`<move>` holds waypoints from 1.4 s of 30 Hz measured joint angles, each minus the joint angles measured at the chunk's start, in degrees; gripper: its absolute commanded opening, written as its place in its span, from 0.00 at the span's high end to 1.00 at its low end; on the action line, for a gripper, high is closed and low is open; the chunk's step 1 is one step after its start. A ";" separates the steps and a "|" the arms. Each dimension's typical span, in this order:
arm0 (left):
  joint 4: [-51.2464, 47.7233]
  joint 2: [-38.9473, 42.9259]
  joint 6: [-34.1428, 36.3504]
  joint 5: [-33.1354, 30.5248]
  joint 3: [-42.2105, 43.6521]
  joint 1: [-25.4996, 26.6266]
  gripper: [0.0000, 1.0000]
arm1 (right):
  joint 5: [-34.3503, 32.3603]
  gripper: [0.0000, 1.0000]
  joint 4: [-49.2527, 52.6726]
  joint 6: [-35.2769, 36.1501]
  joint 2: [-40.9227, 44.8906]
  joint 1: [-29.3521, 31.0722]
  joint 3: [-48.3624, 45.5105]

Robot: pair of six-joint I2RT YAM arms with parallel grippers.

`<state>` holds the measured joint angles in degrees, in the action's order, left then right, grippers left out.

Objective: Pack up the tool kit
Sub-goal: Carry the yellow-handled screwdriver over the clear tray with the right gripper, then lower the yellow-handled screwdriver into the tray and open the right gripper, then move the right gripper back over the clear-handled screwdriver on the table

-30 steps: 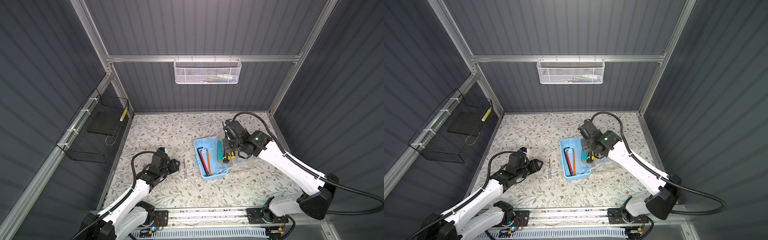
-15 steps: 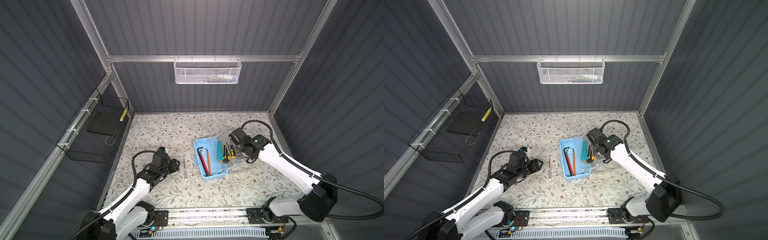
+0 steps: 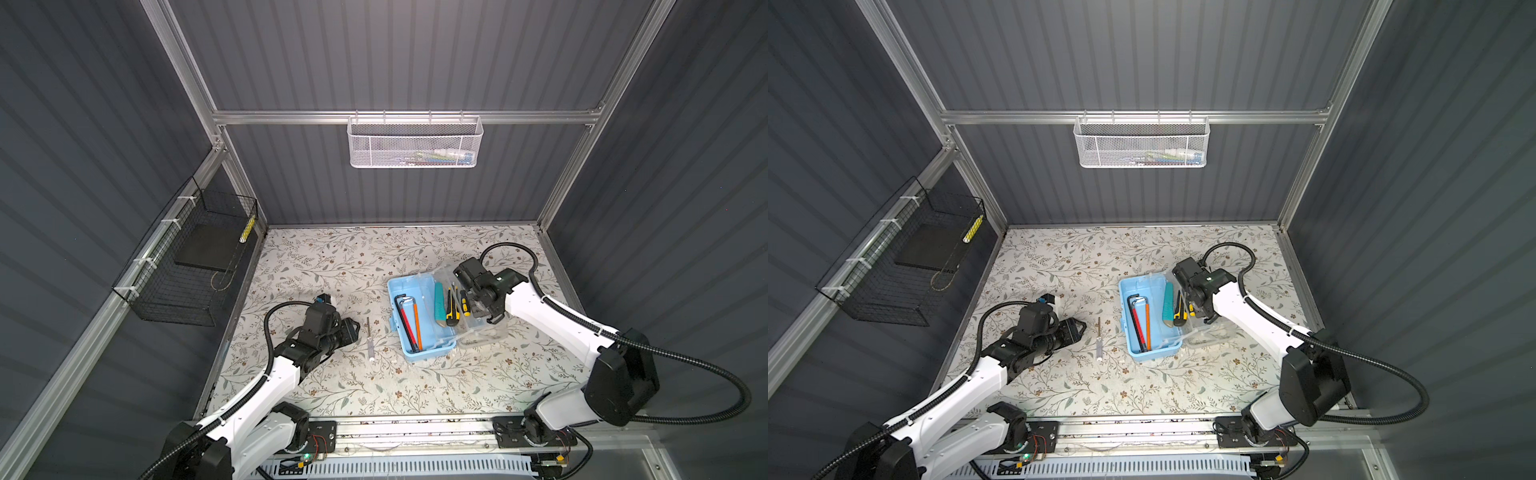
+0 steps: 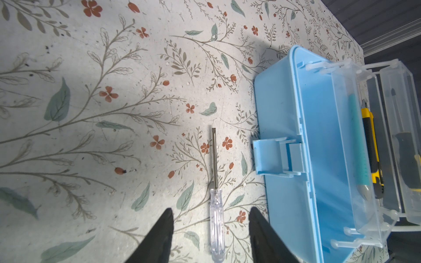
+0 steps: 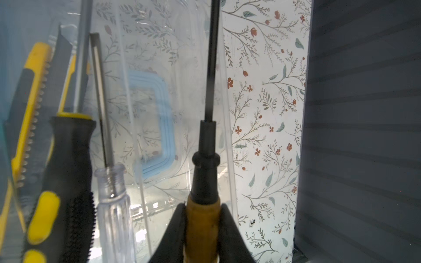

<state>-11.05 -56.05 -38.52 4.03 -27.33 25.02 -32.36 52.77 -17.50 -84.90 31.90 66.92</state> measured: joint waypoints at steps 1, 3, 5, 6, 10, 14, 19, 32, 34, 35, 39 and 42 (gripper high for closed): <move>0.00 -0.11 0.02 0.00 0.00 0.00 0.45 | 0.00 0.77 -0.15 0.00 -0.02 0.00 0.00; 0.02 -0.22 0.02 0.00 0.00 0.00 0.45 | -0.02 0.71 -0.46 0.04 -0.15 0.00 0.00; 0.02 -0.22 0.00 0.00 0.00 0.00 0.45 | -0.09 0.67 -0.57 0.11 -0.48 -0.04 0.00; 0.02 -0.22 0.00 -0.02 0.00 0.00 0.45 | -0.09 0.64 -0.63 0.15 -0.68 -0.07 0.00; 0.02 -0.22 0.00 0.00 0.00 0.00 0.45 | -0.02 0.60 -0.92 0.07 -0.87 -0.11 0.00; 0.02 -0.22 0.02 0.00 0.00 0.00 0.45 | -0.02 0.60 -0.55 -0.02 -0.85 -0.11 0.31; -0.09 -0.15 0.15 -0.20 -0.04 0.00 0.45 | 0.28 0.59 0.42 -0.57 0.94 1.70 2.34; -2.47 2.69 0.39 -1.31 -0.07 0.00 0.43 | 9.97 0.56 -8.26 -11.10 1.66 26.01 12.81; -3.45 3.34 0.39 -1.31 -0.11 0.00 0.43 | 11.82 0.57 -10.38 -12.48 -0.70 27.65 13.27; -4.02 3.54 0.42 -1.27 -0.22 -0.13 0.43 | 12.85 0.57 -11.41 -13.20 -2.19 28.35 13.53; -4.87 4.28 0.39 0.24 -0.46 -2.03 0.42 | 16.81 0.58 -14.49 -15.34 -8.85 30.23 14.86; -5.31 5.16 0.42 2.73 -0.46 -5.46 0.42 | 19.54 0.59 -15.98 -16.31 -14.23 31.26 16.63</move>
<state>-16.36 -50.89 -38.11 6.76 -27.79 19.55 -12.82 36.80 -33.80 -99.13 63.16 83.55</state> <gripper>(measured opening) 0.575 0.414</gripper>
